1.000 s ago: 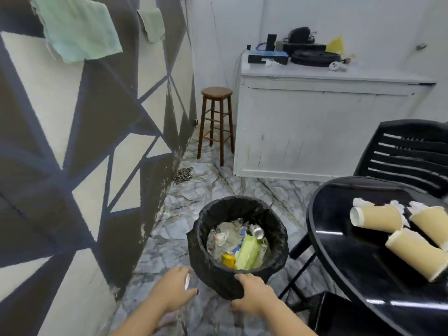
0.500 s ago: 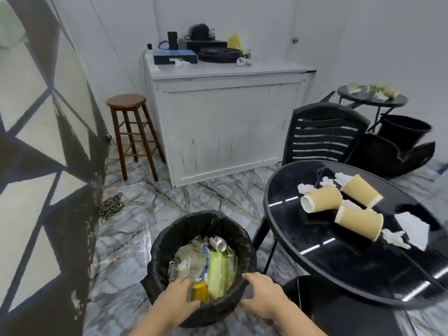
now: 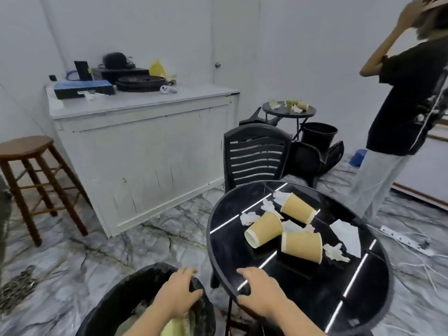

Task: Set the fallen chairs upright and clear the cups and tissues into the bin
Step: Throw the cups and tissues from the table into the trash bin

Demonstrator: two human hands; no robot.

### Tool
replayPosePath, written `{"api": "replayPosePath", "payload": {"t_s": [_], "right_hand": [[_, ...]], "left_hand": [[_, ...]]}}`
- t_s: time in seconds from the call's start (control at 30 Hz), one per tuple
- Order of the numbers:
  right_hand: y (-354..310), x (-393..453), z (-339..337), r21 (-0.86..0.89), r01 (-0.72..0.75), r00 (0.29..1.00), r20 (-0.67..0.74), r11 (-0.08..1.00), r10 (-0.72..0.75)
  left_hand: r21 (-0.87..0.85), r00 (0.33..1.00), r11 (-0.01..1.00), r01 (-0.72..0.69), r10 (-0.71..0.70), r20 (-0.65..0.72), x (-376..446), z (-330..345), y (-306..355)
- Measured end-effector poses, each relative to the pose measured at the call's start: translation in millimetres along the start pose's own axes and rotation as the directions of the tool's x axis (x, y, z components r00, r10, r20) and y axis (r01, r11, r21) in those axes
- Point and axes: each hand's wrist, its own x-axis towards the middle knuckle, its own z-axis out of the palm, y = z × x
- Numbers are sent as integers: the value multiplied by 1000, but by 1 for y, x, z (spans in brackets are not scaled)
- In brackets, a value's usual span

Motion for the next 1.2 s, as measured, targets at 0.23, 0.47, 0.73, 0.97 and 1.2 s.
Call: {"api": "replayPosePath", "payload": {"t_s": [0.23,0.47,0.73,0.97,1.2], "right_hand": [[65,12,-49,67,-85,972,-214,994,98],[110,19,-82,82,-223,918,-316,971,238],[130,41,-91,34,-305,885,-360,952,296],[138,54,-93,-17,-315,910,-290,949,297],[147,62,-88,-176,-309,940,-209,935,271]], "left_hand": [[15,969,974,-227,227,-94,65,-4,74],[30,876,896,-444,441,-194,118,-2,135],[82,847,856,-511,517,-120,168,1,173],[94,825,829,-551,558,-90,188,9,177],[48,816,817,-574,576,-40,205,26,167]]}}
